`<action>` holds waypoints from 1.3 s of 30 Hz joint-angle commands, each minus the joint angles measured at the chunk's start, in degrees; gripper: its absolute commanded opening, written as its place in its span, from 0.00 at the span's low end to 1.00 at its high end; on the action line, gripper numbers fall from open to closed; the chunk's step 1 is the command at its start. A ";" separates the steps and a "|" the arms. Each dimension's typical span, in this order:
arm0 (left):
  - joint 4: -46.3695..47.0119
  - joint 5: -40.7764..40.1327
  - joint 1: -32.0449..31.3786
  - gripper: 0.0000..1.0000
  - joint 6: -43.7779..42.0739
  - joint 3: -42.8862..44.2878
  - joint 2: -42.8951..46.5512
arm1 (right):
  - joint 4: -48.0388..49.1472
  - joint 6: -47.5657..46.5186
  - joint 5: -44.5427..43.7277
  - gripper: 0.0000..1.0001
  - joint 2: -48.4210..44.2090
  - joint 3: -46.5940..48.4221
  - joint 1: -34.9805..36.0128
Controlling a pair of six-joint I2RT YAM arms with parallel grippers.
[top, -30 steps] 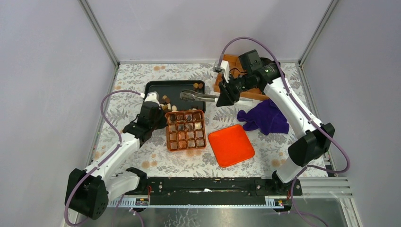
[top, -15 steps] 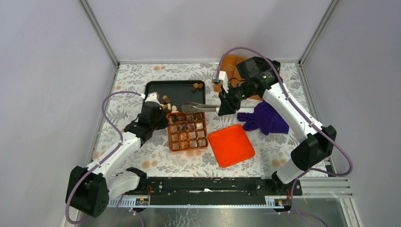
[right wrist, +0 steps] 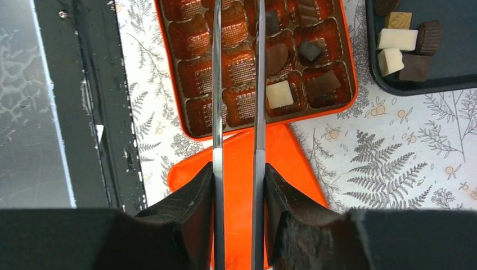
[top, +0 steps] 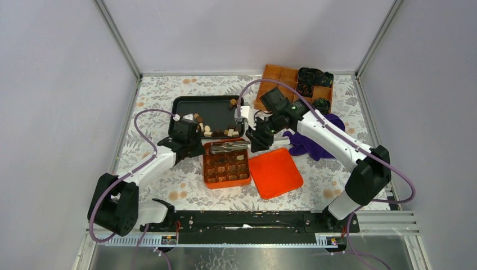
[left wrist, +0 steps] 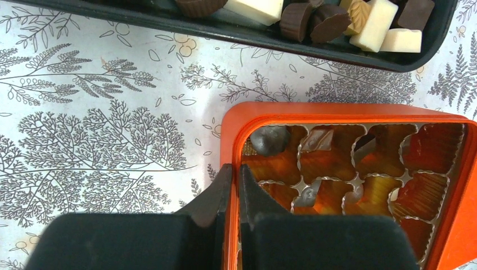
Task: Pack the chocolate
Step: Place the packing box at the center of the board.
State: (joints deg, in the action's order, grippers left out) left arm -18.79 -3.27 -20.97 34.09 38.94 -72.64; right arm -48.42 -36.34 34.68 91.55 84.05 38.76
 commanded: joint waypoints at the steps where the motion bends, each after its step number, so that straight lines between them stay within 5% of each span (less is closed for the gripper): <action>1: 1.45 1.07 0.03 0.01 2.05 2.52 -0.72 | 6.40 0.33 -2.11 0.14 0.73 -0.57 2.06; 7: 1.21 0.57 0.57 0.14 2.74 2.11 1.17 | 8.05 0.76 -3.30 0.14 2.91 -0.67 3.83; 17: 0.35 0.39 2.38 0.15 2.23 -0.22 4.39 | 8.57 0.92 -4.59 0.14 5.79 -0.54 5.37; 31: -1.25 0.44 4.15 0.34 1.66 0.28 5.55 | 9.81 1.79 -7.77 0.15 9.83 1.82 7.19; 36: -4.49 -1.37 4.46 0.45 1.34 1.81 9.52 | 9.23 2.12 -7.96 0.20 10.89 3.30 7.47; 39: -6.37 -3.70 4.61 0.55 1.46 2.40 13.53 | 8.98 2.14 -7.71 0.33 11.26 3.48 7.46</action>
State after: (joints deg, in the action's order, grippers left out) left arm -22.33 -3.22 -16.88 35.64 38.76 -63.96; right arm -40.69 -34.83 26.59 102.61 84.42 45.65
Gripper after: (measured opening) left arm 0.495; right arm 0.382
